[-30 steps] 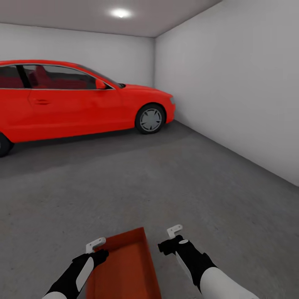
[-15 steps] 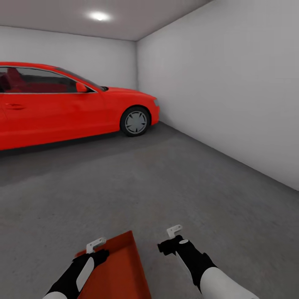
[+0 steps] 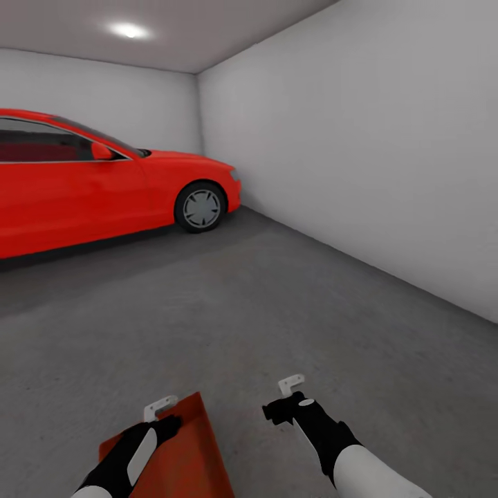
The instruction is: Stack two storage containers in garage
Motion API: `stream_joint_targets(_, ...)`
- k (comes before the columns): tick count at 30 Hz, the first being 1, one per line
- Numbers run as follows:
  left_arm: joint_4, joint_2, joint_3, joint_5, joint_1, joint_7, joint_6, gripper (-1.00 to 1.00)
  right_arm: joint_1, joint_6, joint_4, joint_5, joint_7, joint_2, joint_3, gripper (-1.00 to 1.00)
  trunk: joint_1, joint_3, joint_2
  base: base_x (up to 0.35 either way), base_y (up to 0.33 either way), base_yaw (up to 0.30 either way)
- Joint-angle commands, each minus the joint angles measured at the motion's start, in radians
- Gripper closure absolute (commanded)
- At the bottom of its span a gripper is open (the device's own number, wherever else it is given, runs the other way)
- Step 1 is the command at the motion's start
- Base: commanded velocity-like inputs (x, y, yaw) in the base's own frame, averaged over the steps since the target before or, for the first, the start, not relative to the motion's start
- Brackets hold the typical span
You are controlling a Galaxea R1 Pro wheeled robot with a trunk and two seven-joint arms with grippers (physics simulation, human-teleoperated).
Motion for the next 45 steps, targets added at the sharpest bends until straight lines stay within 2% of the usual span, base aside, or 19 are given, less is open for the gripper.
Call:
stream_joint_targets(1, -0.003, -0.001, 0.003, 0.011, 0.0, 0.005, 0.005, -1.0, 0.0, 0.006, -0.002, 0.011, 0.004, 0.0, 0.001, -1.0, 0.0, 0.0, 0.0, 0.0, 0.0, -0.24)
stream_joint_targets(45, -0.003, -0.001, 0.003, 0.011, 0.0, 0.005, 0.005, -1.0, 0.0, 0.006, 0.002, 0.01, 0.004, 0.0, 0.001, -1.0, 0.0, 0.049, 0.0, 0.0, 0.0, -0.24)
